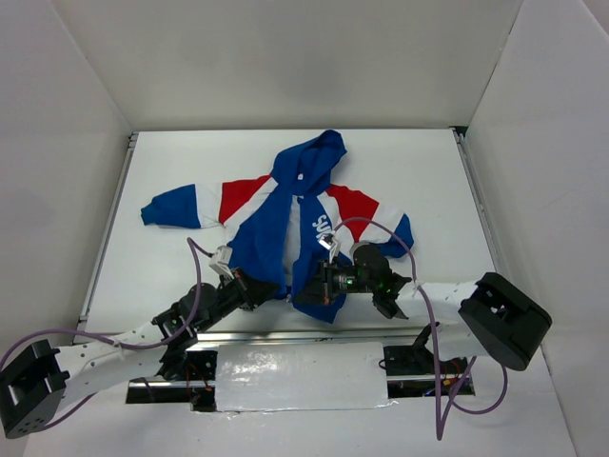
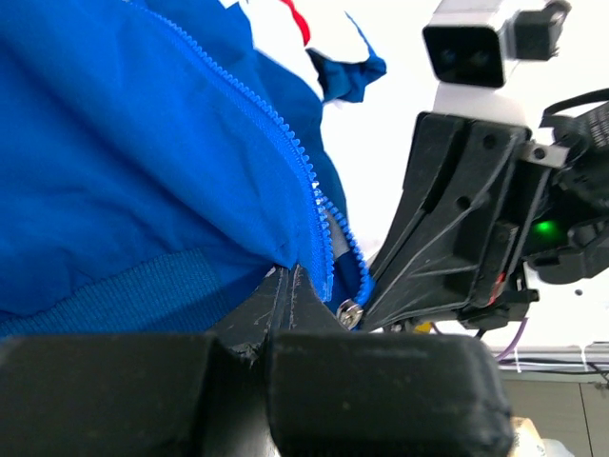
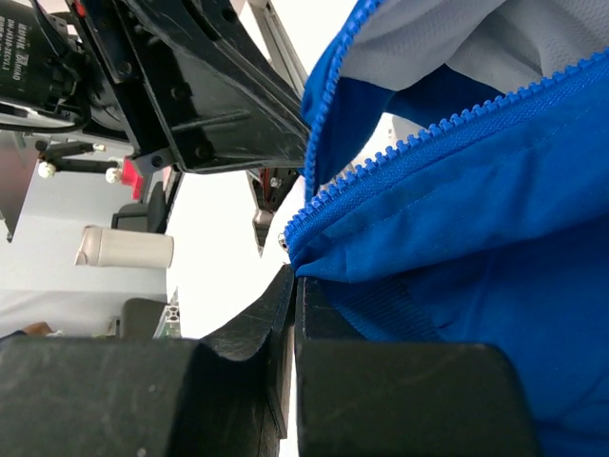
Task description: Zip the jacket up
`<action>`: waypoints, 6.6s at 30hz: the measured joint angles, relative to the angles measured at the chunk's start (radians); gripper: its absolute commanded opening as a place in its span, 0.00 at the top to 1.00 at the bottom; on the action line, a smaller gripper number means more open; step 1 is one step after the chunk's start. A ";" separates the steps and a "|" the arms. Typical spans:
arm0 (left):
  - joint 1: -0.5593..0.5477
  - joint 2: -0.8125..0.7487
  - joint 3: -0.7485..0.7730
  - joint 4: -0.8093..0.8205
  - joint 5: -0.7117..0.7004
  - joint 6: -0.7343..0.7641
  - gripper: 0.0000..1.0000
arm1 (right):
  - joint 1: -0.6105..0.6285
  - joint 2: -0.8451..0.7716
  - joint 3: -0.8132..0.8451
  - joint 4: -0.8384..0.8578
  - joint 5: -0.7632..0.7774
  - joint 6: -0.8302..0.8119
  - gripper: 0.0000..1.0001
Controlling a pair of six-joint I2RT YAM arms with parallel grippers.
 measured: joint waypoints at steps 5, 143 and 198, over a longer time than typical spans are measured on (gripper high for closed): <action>0.000 0.004 -0.013 0.000 0.009 -0.001 1.00 | -0.002 0.022 0.000 0.008 -0.010 0.001 1.00; 0.013 -0.042 0.033 -0.130 0.278 0.323 1.00 | -0.081 0.200 0.119 0.044 -0.262 -0.010 1.00; 0.012 -0.089 0.023 0.048 0.388 0.338 1.00 | -0.107 -0.036 -0.040 0.232 -0.175 -0.021 1.00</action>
